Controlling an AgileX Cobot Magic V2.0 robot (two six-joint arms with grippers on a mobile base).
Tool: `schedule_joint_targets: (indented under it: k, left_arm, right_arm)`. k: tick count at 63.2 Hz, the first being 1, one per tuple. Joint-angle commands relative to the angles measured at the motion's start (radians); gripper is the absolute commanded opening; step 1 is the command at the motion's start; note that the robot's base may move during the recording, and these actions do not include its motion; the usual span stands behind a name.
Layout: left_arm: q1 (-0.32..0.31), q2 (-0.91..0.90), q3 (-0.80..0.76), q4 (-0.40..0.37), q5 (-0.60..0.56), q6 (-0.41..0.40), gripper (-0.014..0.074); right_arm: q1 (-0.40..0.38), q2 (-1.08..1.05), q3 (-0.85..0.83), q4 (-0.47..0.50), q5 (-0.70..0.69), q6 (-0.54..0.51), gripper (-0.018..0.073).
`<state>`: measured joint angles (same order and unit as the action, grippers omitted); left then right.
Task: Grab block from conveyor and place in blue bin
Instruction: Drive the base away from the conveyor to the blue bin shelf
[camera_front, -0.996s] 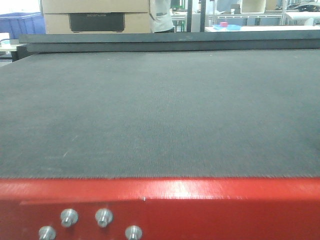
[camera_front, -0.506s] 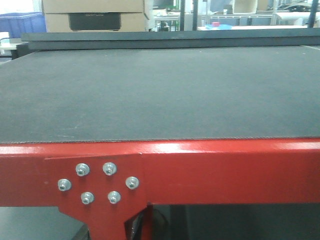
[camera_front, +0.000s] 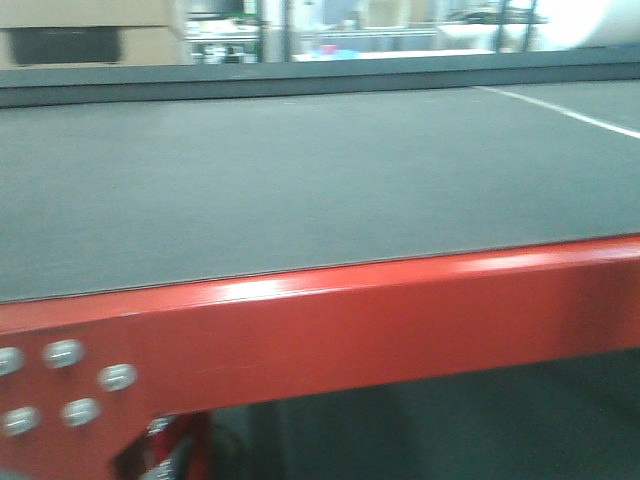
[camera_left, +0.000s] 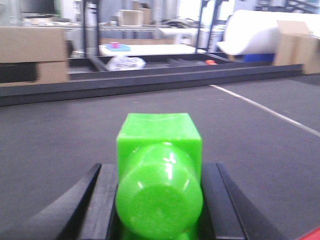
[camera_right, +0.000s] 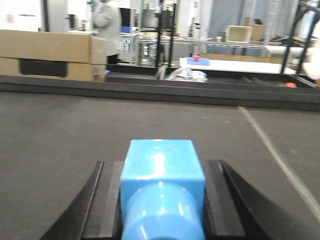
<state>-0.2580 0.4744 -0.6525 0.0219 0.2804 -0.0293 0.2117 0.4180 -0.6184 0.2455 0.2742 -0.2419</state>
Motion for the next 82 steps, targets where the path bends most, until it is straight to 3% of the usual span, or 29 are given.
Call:
schedule_joint_targets:
  k: [1,82]
  left_arm:
    - [0.003,-0.002,-0.001,0.0,-0.021,-0.009,-0.0111]
    - [0.003,-0.002,-0.001,0.0,-0.023,-0.009,-0.0111]
  right_arm:
    - [0.002,-0.006,0.002,0.004,-0.021,-0.005,-0.0162]
    - [0.002,-0.006,0.002,0.004,-0.021,-0.005,-0.0162]
